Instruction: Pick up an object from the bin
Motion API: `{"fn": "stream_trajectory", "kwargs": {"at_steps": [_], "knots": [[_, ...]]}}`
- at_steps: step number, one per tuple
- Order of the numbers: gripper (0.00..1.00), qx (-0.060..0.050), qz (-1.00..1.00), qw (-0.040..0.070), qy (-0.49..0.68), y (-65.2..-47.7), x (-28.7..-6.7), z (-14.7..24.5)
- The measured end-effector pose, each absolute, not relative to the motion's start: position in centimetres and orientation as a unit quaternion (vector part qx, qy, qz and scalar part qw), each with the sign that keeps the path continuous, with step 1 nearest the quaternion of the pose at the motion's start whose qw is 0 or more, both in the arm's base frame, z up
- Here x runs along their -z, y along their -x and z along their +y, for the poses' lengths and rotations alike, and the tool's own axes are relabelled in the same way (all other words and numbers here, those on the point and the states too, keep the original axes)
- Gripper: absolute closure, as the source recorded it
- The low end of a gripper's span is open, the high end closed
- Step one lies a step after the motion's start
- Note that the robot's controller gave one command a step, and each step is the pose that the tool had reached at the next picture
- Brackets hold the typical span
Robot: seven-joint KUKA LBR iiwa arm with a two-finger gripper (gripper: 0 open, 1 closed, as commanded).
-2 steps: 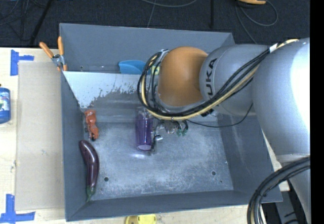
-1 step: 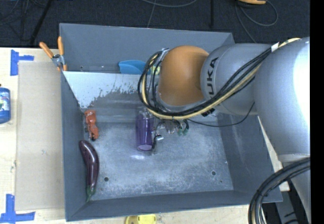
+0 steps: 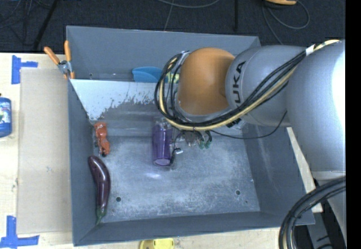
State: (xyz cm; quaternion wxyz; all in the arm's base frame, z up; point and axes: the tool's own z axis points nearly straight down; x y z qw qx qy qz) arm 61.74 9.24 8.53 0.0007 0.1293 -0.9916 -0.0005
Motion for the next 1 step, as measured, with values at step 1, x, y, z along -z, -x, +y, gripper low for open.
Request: {"fn": "stream_trajectory", "kwargs": {"at_steps": [1], "knots": [[1.00, 0.001, -0.992, -0.001, -0.129, -61.83, -9.34, 9.26]]}}
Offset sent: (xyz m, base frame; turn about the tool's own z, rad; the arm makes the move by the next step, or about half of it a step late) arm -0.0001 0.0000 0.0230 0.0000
